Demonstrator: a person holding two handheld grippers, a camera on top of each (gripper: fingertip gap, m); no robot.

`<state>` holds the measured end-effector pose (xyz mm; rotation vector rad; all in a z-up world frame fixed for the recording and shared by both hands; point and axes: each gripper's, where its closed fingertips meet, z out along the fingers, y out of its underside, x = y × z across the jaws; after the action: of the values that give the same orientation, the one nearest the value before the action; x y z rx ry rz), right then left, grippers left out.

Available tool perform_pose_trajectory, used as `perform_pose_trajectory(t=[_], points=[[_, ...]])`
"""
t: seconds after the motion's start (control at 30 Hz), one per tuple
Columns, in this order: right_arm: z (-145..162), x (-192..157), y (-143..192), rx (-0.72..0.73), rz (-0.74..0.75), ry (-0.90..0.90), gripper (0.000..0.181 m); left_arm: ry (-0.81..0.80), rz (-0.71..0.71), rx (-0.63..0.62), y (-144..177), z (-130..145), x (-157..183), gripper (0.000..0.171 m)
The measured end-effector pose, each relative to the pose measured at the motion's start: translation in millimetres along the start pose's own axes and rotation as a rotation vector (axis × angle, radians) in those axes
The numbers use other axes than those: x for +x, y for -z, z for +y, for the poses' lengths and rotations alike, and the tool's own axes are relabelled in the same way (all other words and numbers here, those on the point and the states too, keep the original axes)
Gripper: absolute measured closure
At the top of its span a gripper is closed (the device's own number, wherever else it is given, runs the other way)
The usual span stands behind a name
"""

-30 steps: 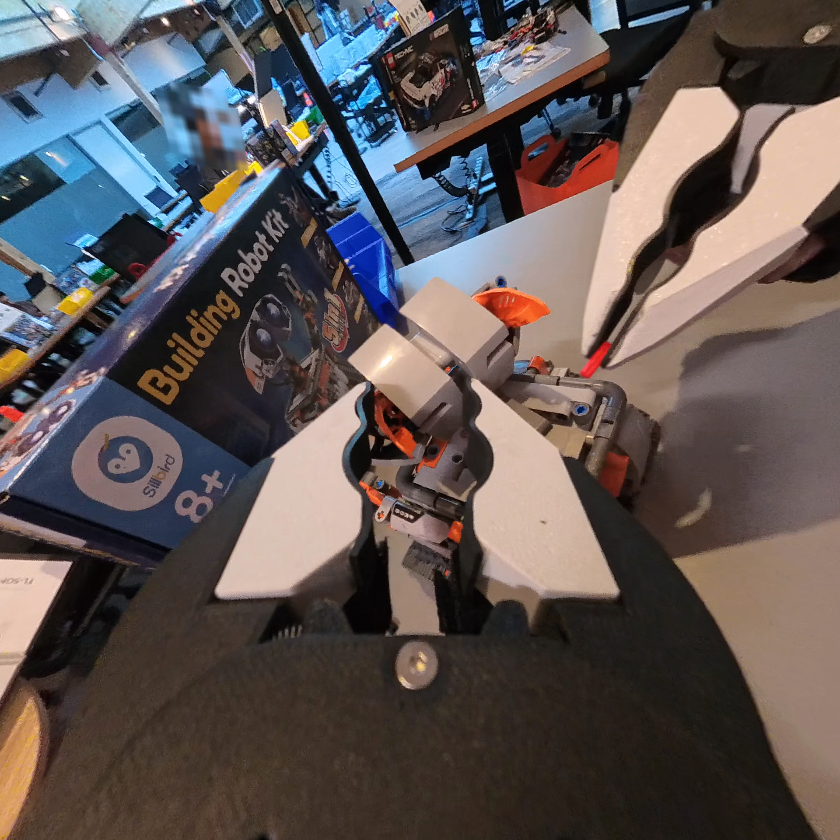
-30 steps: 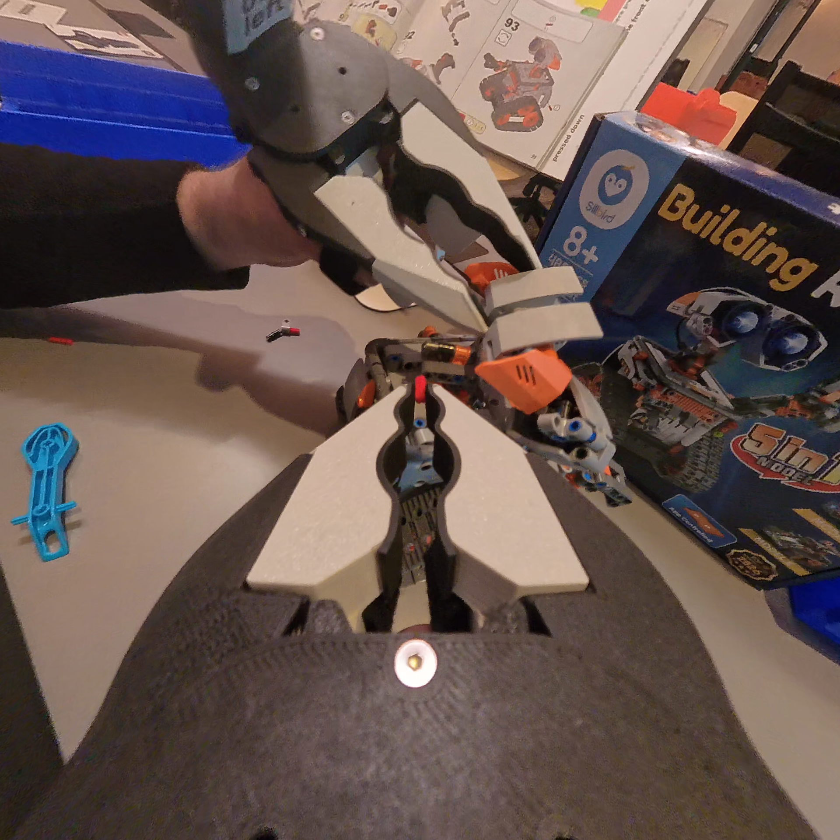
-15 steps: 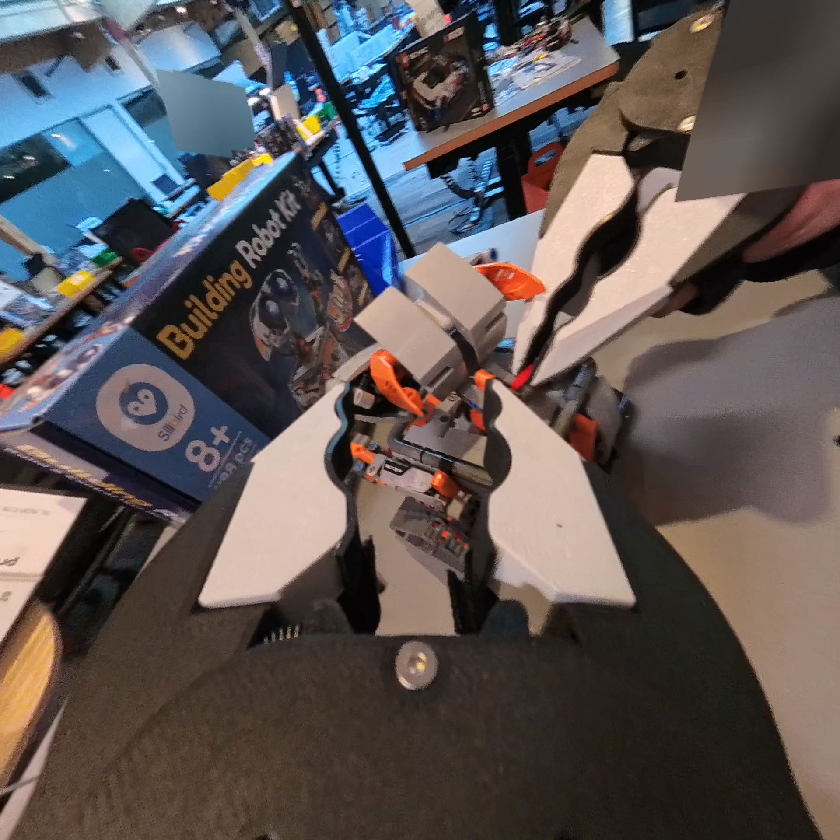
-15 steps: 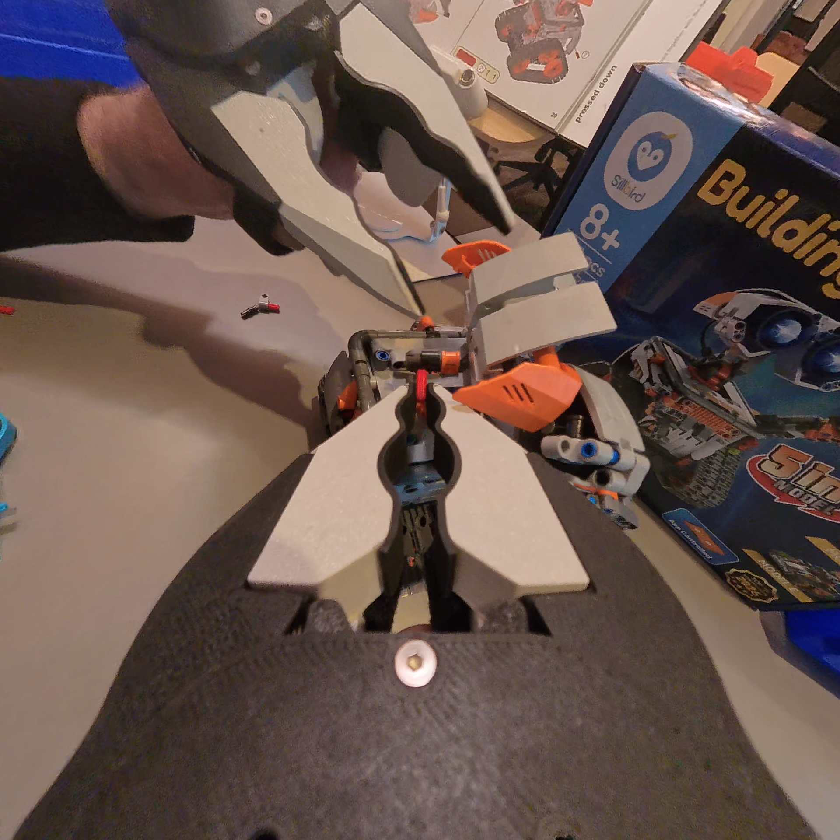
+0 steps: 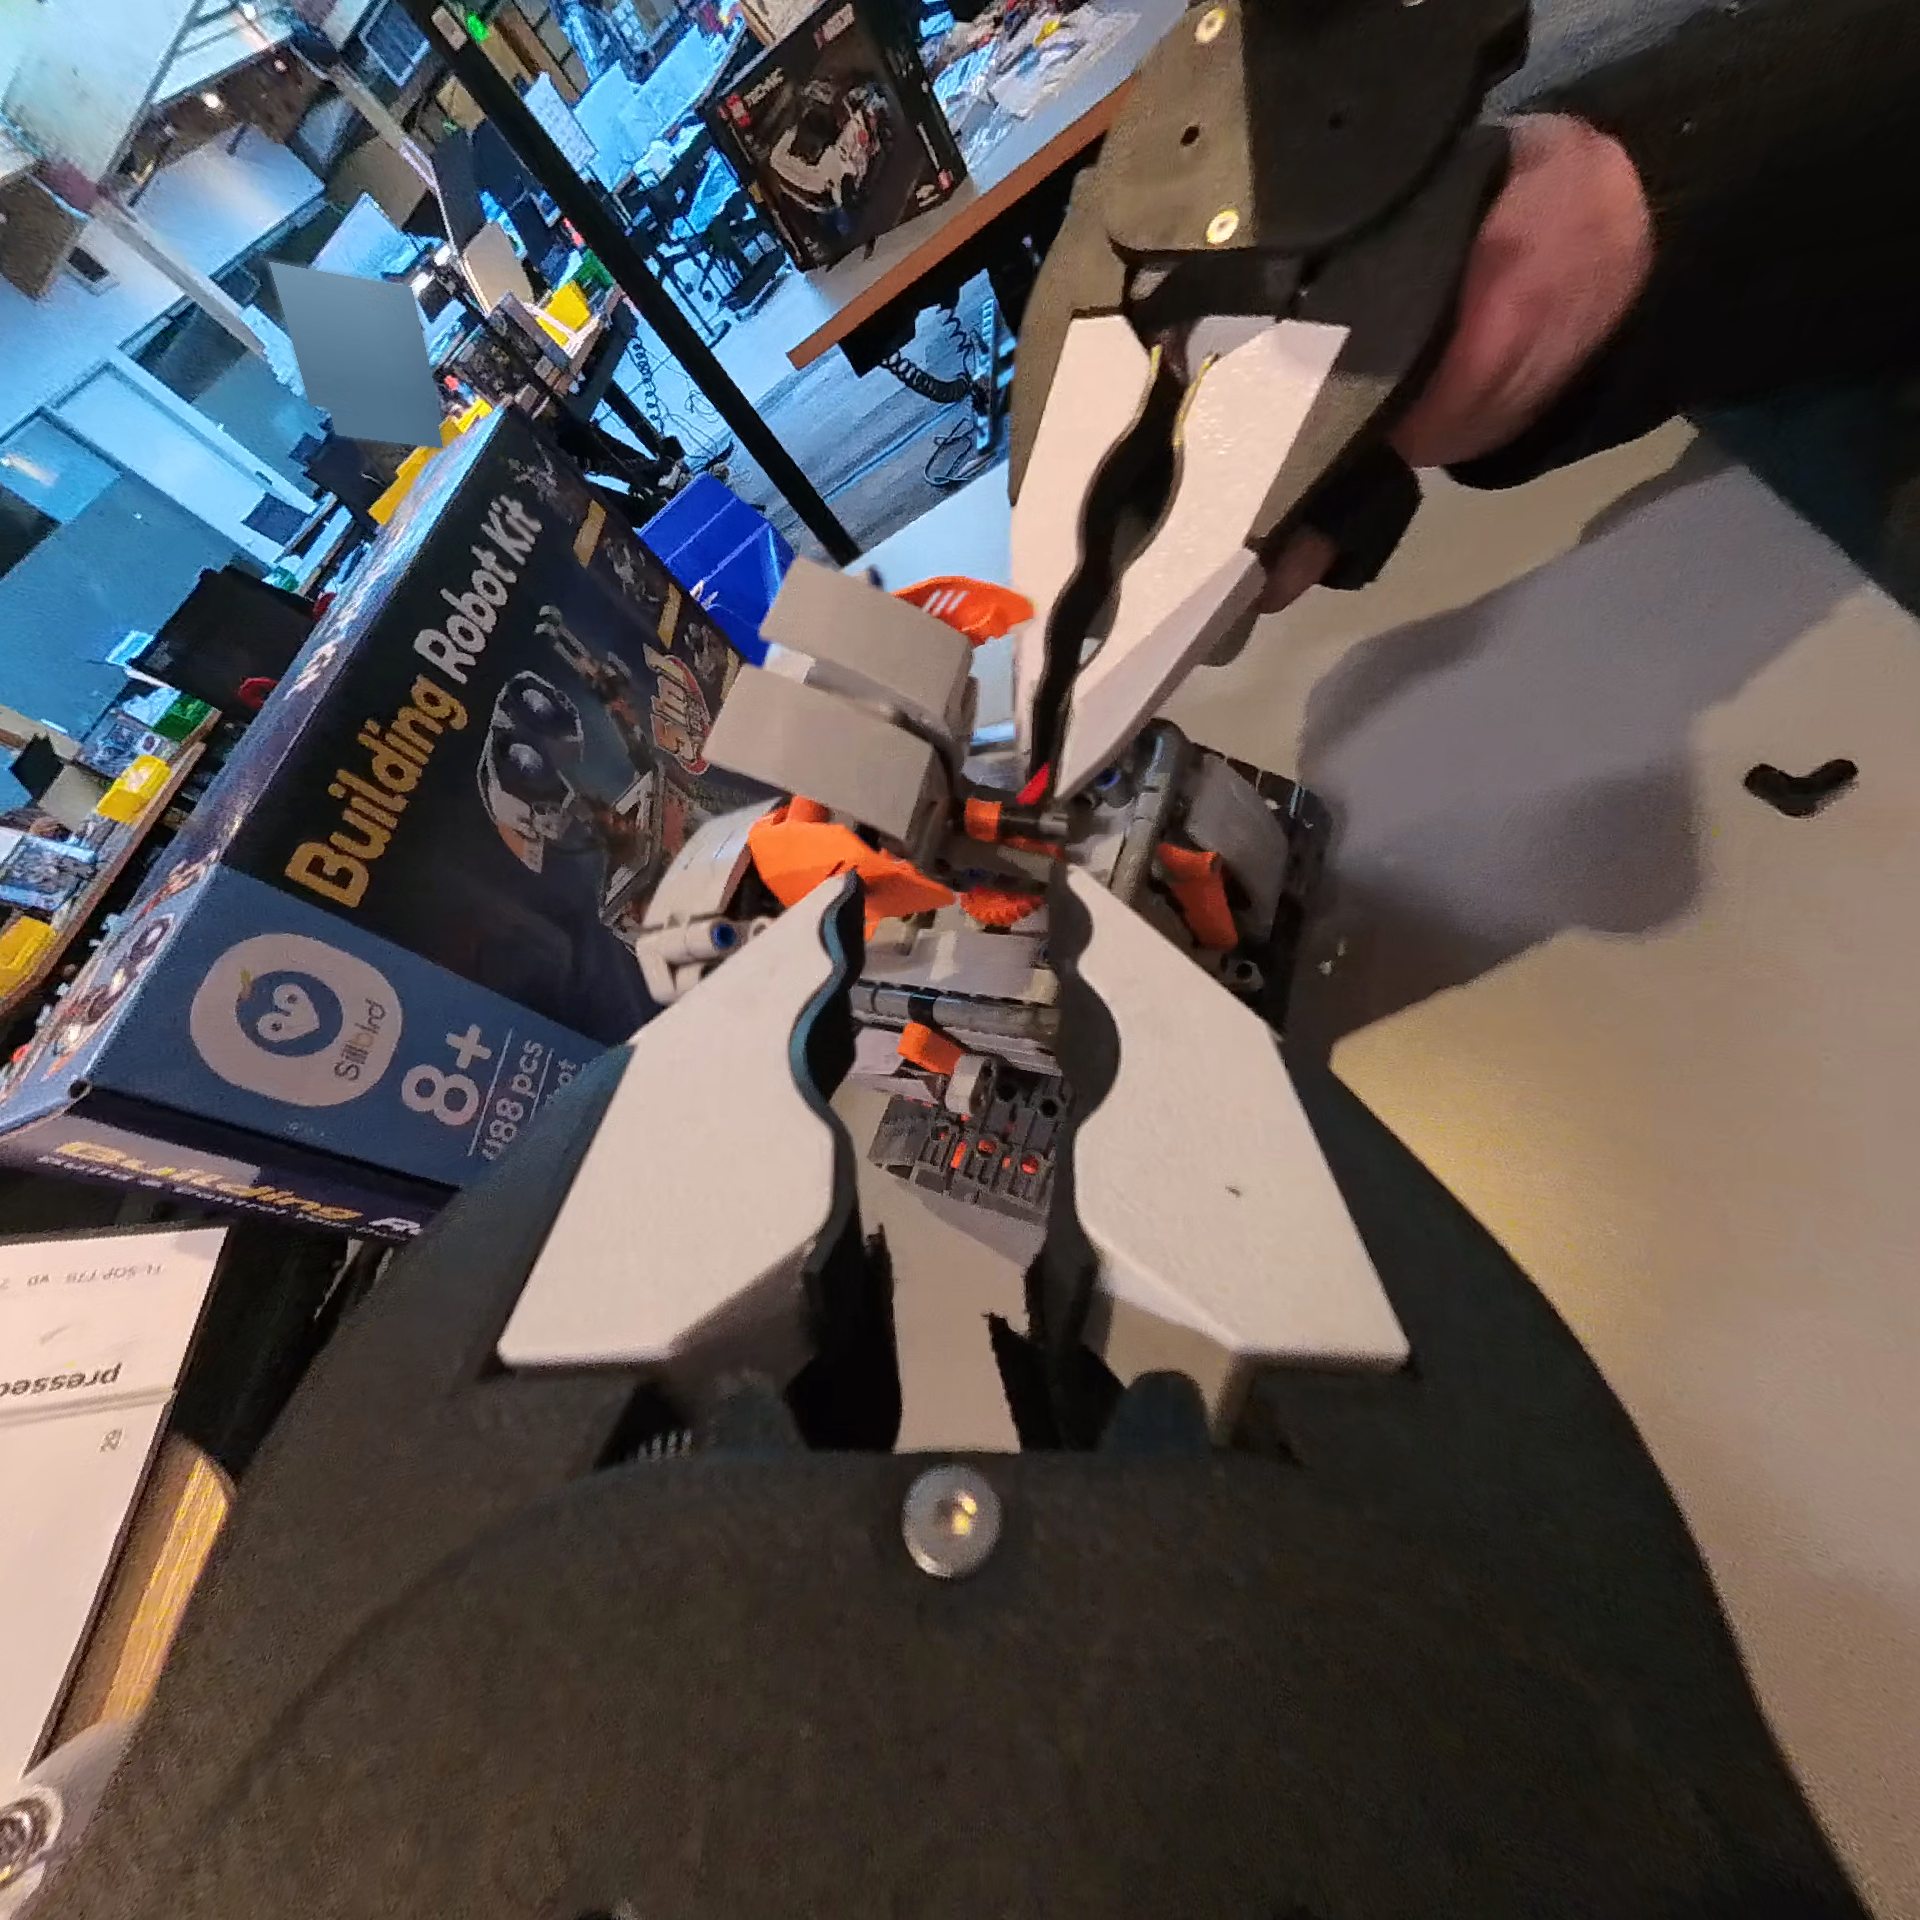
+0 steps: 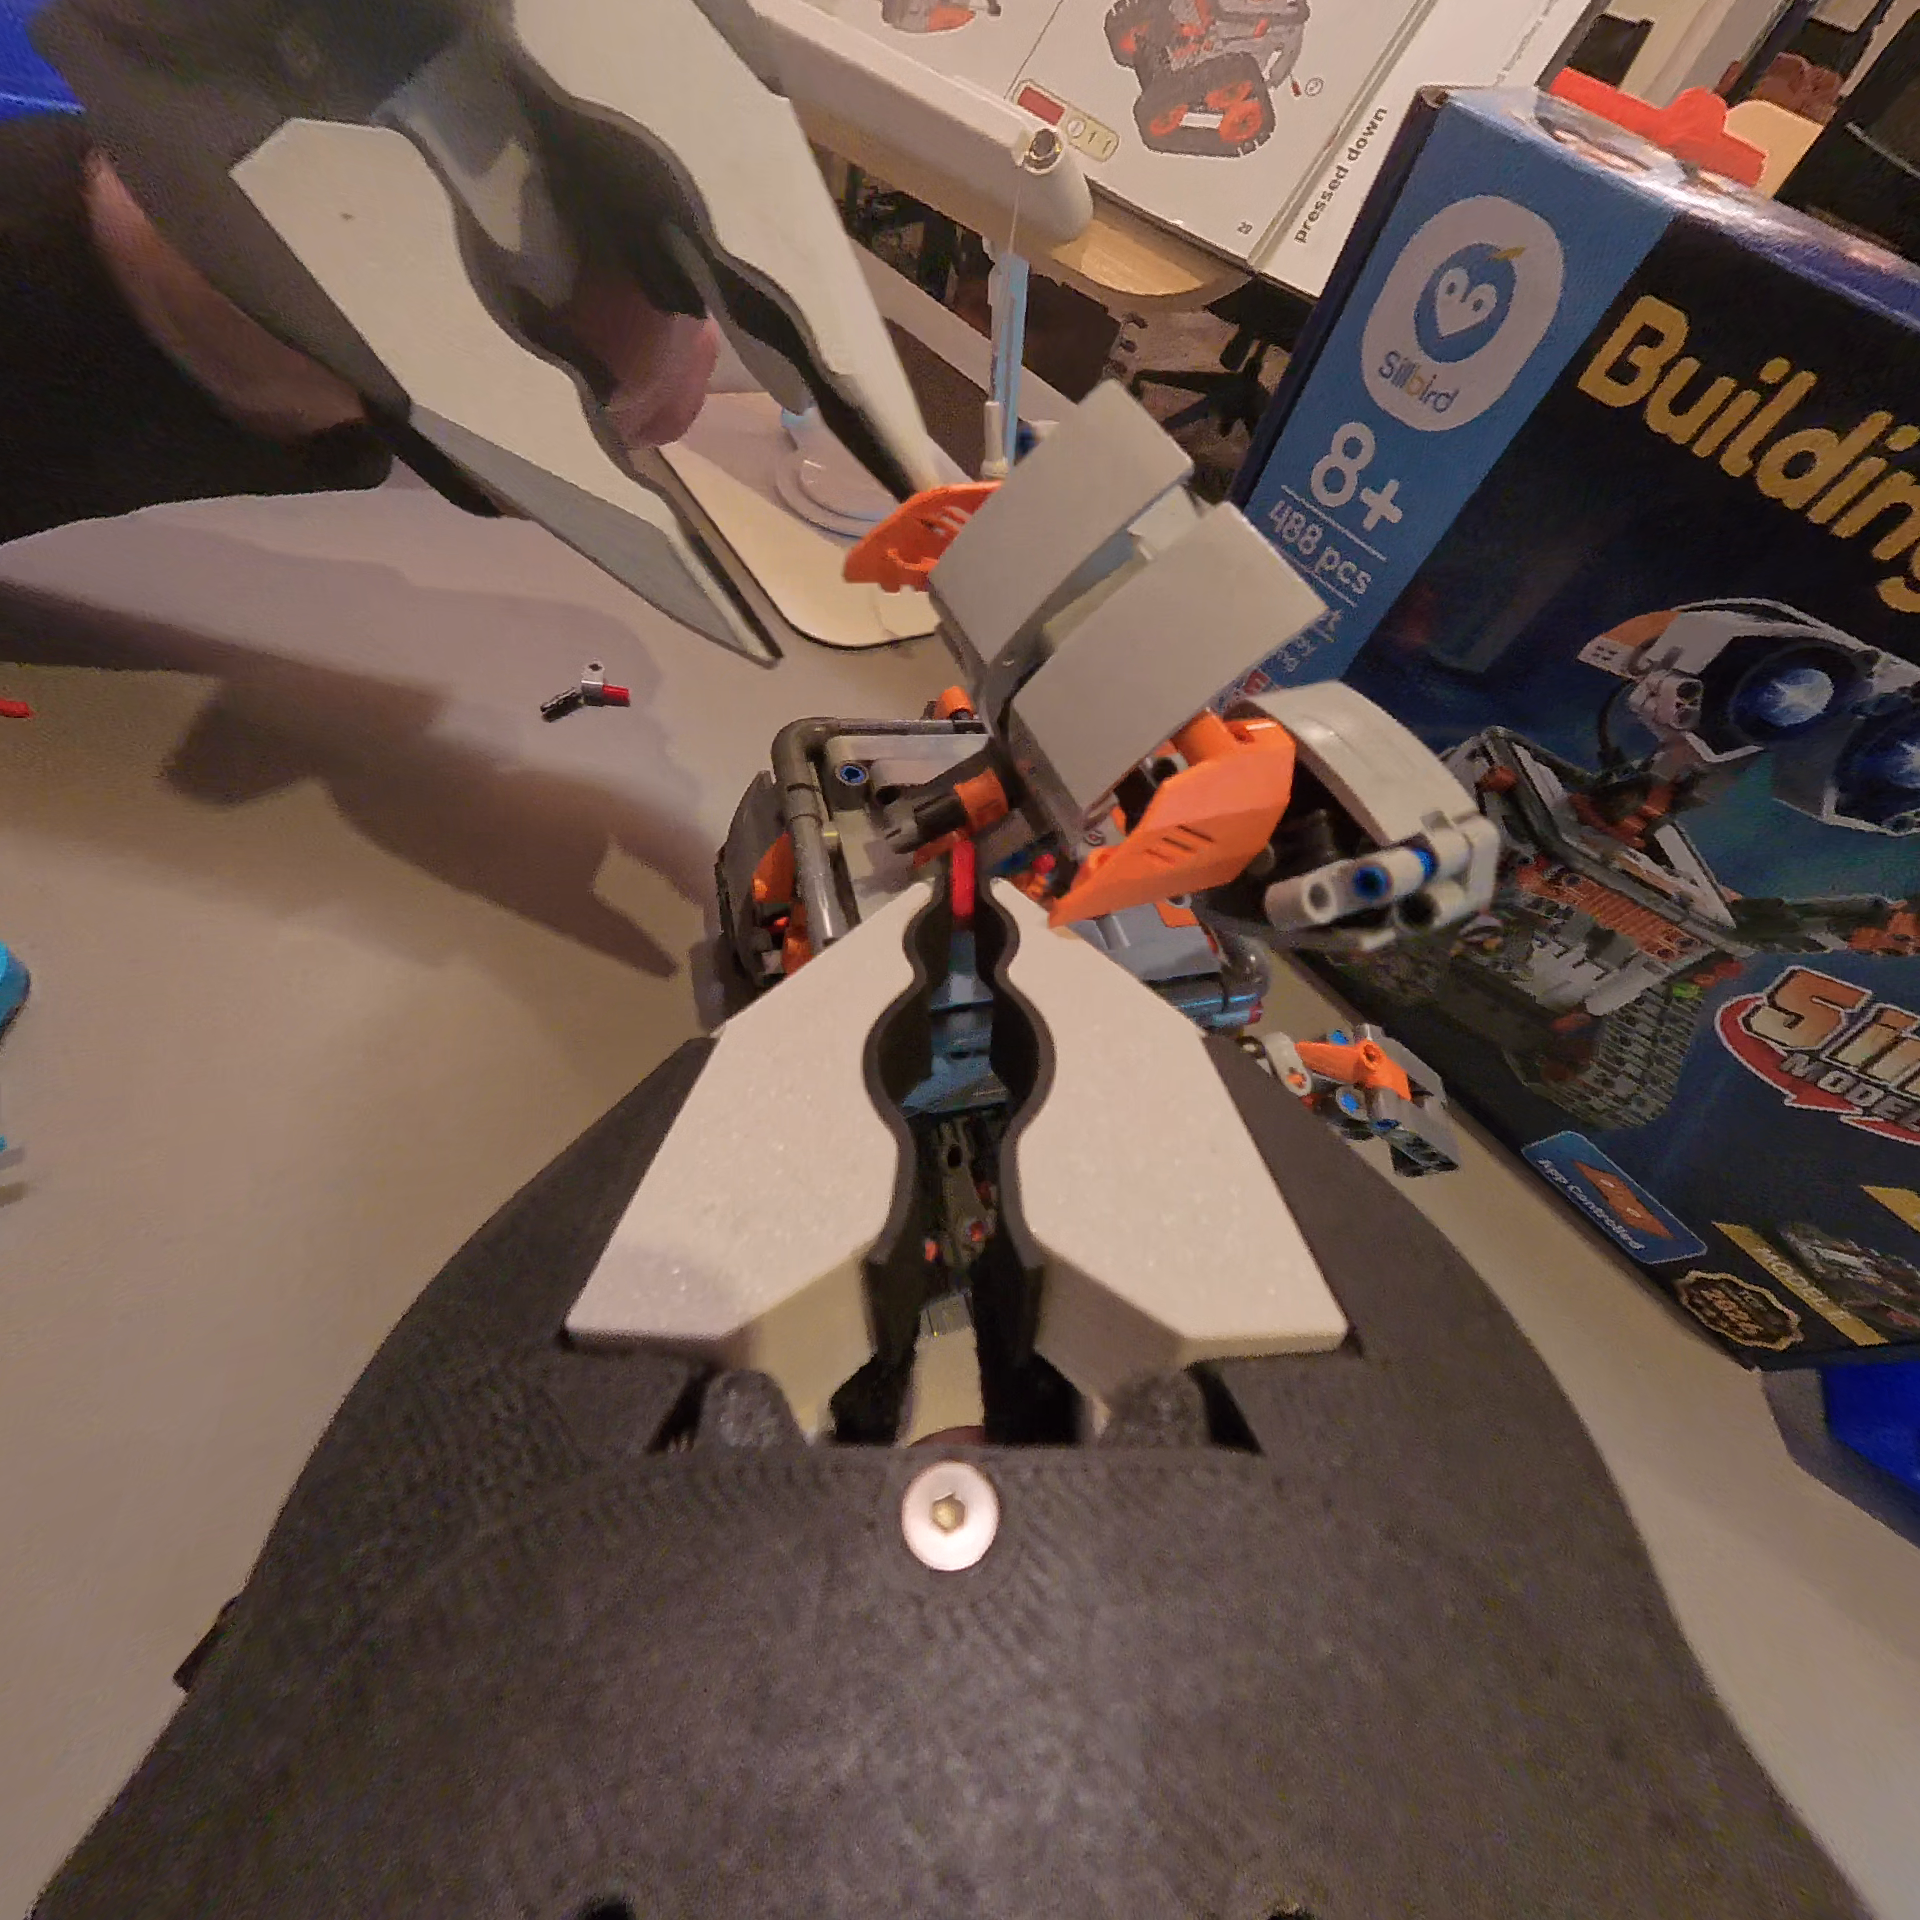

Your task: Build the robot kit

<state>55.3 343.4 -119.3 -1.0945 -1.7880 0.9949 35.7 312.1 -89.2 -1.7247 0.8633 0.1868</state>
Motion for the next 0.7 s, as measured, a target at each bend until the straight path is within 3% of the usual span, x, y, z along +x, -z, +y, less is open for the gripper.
perform_pose_trajectory(t=[0.07,0.17,0.27,0.37,0.47,0.7], points=[[-0.6,2.2,0.7,0.004,0.006,-0.001,0.179,-0.025,-0.001,0.026,2.8,-5.7,1.7,0.143],[-1.2,2.0,0.4,0.005,0.007,0.004,0.179,-0.026,-0.036,-0.001,1.0,-5.5,-1.8,0.129],[-1.4,2.6,0.4,0.009,0.006,0.002,0.179,-0.057,-0.076,0.002,6.6,-10.4,-1.8,0.127],[-3.1,5.7,0.5,0.017,0.004,-0.005,0.179,-0.138,-0.102,-0.025,12.5,-16.1,5.3,0.132],[-5.8,8.8,1.0,0.022,0.002,-0.005,0.179,-0.205,-0.067,-0.074,8.3,-15.5,26.1,0.153],[-8.3,11.7,-2.3,0.001,-0.011,0.028,0.179,-0.108,-0.142,-0.185,-24.0,4.5,16.7,0.157]])
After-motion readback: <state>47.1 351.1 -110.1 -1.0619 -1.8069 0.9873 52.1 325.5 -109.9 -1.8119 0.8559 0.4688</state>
